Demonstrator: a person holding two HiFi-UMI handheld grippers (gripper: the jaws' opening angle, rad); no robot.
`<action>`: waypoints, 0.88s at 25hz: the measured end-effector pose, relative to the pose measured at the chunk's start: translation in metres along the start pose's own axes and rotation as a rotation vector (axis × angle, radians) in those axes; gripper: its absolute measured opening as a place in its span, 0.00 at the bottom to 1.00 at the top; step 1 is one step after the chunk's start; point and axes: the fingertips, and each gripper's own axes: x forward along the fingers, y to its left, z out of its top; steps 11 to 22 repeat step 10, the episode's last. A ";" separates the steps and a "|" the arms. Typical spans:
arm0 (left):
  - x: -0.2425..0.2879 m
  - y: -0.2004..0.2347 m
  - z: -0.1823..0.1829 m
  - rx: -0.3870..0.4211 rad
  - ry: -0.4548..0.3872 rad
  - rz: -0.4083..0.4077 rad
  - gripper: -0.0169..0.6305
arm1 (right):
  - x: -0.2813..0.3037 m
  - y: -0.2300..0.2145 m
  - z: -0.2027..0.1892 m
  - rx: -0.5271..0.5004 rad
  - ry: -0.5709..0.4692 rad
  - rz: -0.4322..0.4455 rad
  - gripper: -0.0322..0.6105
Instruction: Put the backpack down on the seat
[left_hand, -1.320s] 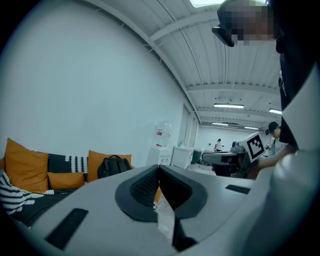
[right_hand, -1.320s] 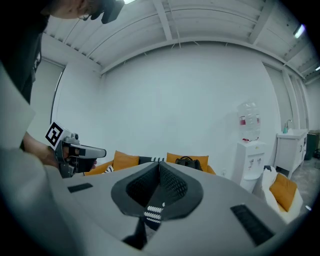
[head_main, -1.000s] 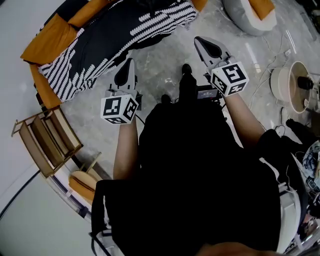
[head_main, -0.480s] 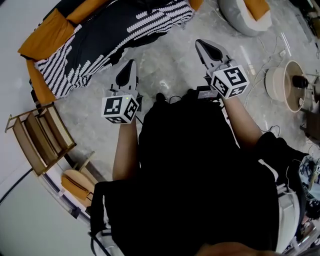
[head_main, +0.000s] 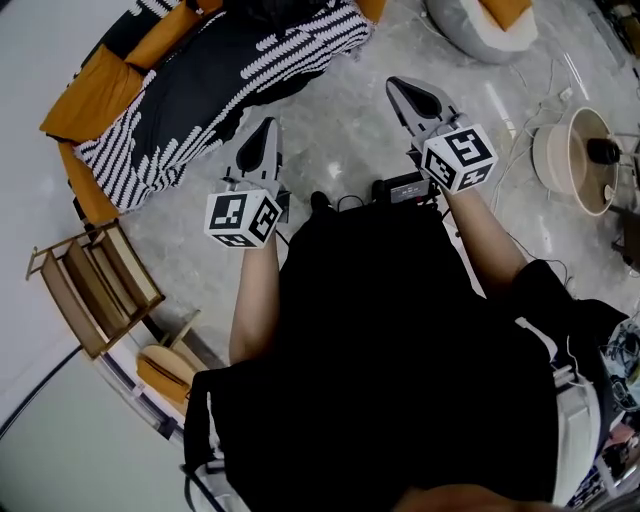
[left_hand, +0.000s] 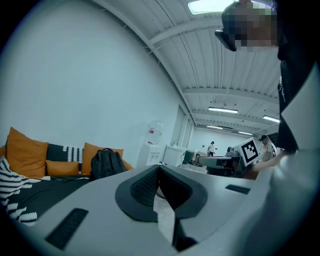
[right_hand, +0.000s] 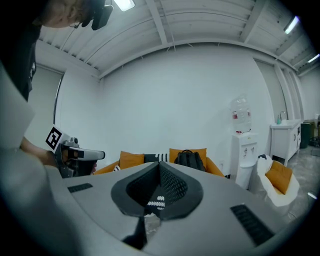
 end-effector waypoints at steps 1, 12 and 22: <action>0.002 -0.005 -0.002 0.008 0.007 -0.010 0.05 | -0.004 -0.002 -0.003 0.007 0.004 -0.003 0.10; 0.013 -0.022 -0.019 -0.008 0.051 -0.009 0.05 | -0.017 -0.015 -0.007 0.021 0.000 0.016 0.10; 0.013 -0.022 -0.019 -0.008 0.051 -0.009 0.05 | -0.017 -0.015 -0.007 0.021 0.000 0.016 0.10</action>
